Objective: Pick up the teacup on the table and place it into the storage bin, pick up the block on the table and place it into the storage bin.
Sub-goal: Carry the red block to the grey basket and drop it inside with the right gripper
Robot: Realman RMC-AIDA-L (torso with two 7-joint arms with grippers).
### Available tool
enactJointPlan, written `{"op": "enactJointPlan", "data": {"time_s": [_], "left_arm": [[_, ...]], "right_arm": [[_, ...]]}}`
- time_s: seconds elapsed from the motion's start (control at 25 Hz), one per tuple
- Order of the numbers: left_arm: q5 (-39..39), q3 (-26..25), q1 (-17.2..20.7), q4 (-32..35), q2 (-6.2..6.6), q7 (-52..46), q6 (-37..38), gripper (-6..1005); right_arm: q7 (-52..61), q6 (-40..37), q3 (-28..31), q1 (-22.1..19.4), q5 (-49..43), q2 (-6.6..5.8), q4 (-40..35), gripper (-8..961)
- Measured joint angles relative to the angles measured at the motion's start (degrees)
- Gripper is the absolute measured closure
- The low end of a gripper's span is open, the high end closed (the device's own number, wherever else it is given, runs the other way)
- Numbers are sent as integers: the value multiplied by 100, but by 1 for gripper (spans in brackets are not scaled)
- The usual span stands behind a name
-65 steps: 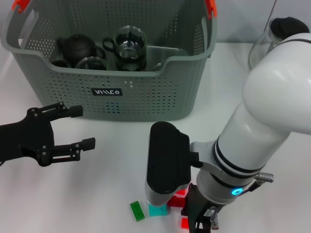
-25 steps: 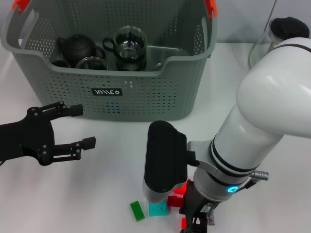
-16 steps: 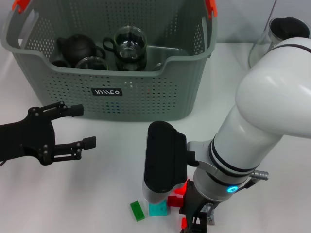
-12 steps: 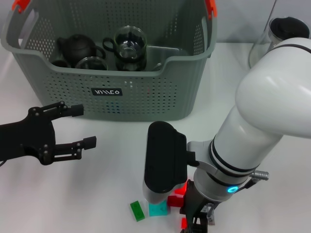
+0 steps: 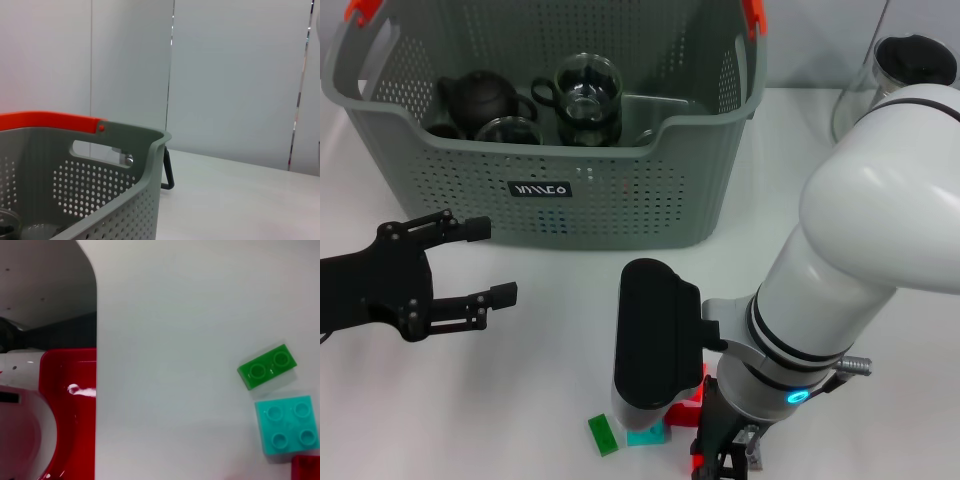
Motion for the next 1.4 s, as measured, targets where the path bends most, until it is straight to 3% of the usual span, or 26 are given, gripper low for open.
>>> {"op": "enactJointPlan", "data": {"time_s": [0.16, 0.4, 0.6, 0.96, 1.12, 1.24, 1.4], "left_arm": [[-3, 0, 10, 0, 0, 1, 0, 158], [-3, 0, 24, 0, 0, 2, 4, 158], [0, -1, 32, 11, 12, 2, 36, 158], [-14, -71, 48, 37, 35, 3, 66, 158], [-17, -71, 49, 44, 37, 2, 79, 158], [-25, -71, 48, 44, 32, 2, 85, 158], [-28, -71, 13, 44, 44, 2, 90, 158]], "right_arm": [[89, -4, 0, 12, -2, -24, -25, 732], [106, -87, 202, -31, -6, -85, -193, 756], [-28, -627, 1161, -189, -9, -113, -752, 757], [-388, -1254, 3575, -188, 76, -115, -1584, 756], [-539, -686, 4273, 39, 150, -113, -1576, 757], [-641, 256, 4328, 113, 161, -110, -1443, 757], [-767, 1613, 4307, 435, 156, -105, -663, 743]]}}
